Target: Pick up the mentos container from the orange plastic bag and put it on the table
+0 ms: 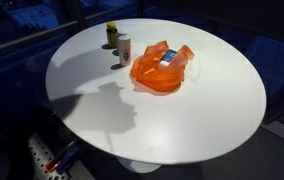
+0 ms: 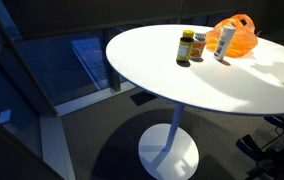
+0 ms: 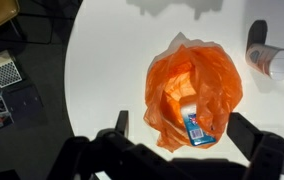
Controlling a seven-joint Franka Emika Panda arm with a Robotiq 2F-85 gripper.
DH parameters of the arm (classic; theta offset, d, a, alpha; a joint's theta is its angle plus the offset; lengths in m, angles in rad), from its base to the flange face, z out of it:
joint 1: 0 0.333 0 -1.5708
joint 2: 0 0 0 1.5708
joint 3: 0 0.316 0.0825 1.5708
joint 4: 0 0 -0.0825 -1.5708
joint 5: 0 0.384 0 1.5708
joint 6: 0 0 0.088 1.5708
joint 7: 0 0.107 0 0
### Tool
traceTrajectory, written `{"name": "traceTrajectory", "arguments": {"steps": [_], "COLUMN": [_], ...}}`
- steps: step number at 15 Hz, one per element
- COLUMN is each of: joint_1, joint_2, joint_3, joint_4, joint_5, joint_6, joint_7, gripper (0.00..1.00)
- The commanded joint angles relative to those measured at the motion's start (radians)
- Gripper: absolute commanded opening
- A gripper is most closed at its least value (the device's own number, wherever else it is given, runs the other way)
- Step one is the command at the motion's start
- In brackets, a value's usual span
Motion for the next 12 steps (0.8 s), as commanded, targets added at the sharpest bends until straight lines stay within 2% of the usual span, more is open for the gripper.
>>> {"name": "traceTrajectory", "arguments": {"steps": [1, 12], "joint_1": [0.001, -0.017], "joint_2": [0.01, 0.045], "joint_3": [-0.006, -0.035], "joint_4": [0.01, 0.026], "joint_5": [0.0, -0.017], "joint_6": [-0.002, 0.016], "joint_7": [0.0, 0.015], "gripper": [1.0, 1.0]}}
